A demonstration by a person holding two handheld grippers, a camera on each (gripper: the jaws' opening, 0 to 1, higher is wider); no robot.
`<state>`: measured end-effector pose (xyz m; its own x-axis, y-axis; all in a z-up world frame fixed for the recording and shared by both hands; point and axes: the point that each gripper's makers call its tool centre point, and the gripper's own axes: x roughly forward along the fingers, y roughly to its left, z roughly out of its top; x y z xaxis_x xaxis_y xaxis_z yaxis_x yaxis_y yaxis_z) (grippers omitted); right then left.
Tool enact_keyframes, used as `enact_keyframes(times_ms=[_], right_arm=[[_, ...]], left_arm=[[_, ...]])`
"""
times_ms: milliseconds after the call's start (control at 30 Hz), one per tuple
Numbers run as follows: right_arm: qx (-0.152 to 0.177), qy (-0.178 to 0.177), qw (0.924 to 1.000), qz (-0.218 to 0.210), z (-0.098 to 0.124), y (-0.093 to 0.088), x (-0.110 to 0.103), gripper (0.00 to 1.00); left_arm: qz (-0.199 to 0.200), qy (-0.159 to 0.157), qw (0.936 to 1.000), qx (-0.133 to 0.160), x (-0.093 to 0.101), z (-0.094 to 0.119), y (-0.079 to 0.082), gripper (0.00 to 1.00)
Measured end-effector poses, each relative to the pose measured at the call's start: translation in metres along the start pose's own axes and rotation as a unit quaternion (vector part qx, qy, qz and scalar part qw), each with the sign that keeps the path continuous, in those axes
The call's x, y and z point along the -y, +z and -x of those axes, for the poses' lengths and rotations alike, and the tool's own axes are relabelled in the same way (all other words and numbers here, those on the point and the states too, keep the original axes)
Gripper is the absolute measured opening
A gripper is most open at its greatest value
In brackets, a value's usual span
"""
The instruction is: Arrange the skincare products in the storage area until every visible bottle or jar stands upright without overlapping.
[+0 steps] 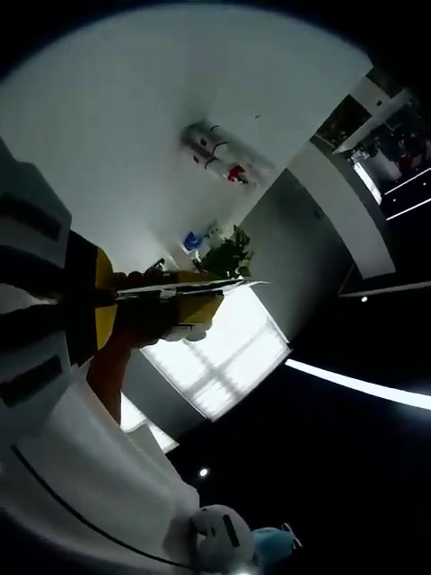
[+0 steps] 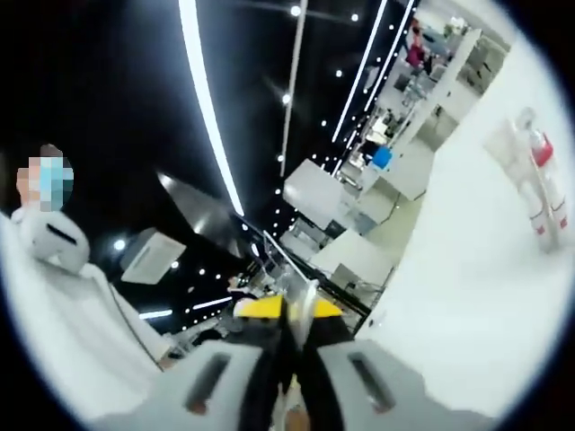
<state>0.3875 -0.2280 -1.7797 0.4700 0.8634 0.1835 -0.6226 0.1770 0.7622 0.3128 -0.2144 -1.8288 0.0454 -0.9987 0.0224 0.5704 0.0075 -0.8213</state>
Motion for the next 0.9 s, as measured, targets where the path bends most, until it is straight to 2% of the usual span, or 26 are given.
enact_keyframes(times_ms=[233, 333, 633, 733, 800, 900], right_arm=[[0.002, 0.005, 0.9999, -0.015, -0.003, 0.007, -0.003, 0.00], [0.000, 0.012, 0.9996, -0.026, -0.004, 0.009, -0.007, 0.00], [-0.008, 0.039, 0.9988, -0.027, -0.007, 0.012, -0.021, 0.00], [-0.012, 0.057, 0.9978, -0.033, -0.009, 0.012, -0.028, 0.00], [-0.015, 0.057, 0.9977, -0.034, -0.010, 0.012, -0.029, 0.00], [-0.017, 0.059, 0.9974, -0.036, -0.011, 0.012, -0.029, 0.00]], left_arm=[[-0.014, 0.011, 0.9997, 0.018, -0.003, 0.000, 0.007, 0.07], [-0.011, 0.011, 0.9998, 0.015, -0.004, -0.001, 0.006, 0.17], [0.002, 0.010, 0.9999, 0.004, -0.005, -0.003, 0.001, 0.21], [-0.013, 0.022, 0.9997, 0.000, -0.010, -0.002, 0.000, 0.31], [-0.023, 0.035, 0.9991, 0.005, -0.014, -0.001, 0.003, 0.41], [-0.035, 0.032, 0.9988, 0.015, -0.011, 0.001, 0.010, 0.45]])
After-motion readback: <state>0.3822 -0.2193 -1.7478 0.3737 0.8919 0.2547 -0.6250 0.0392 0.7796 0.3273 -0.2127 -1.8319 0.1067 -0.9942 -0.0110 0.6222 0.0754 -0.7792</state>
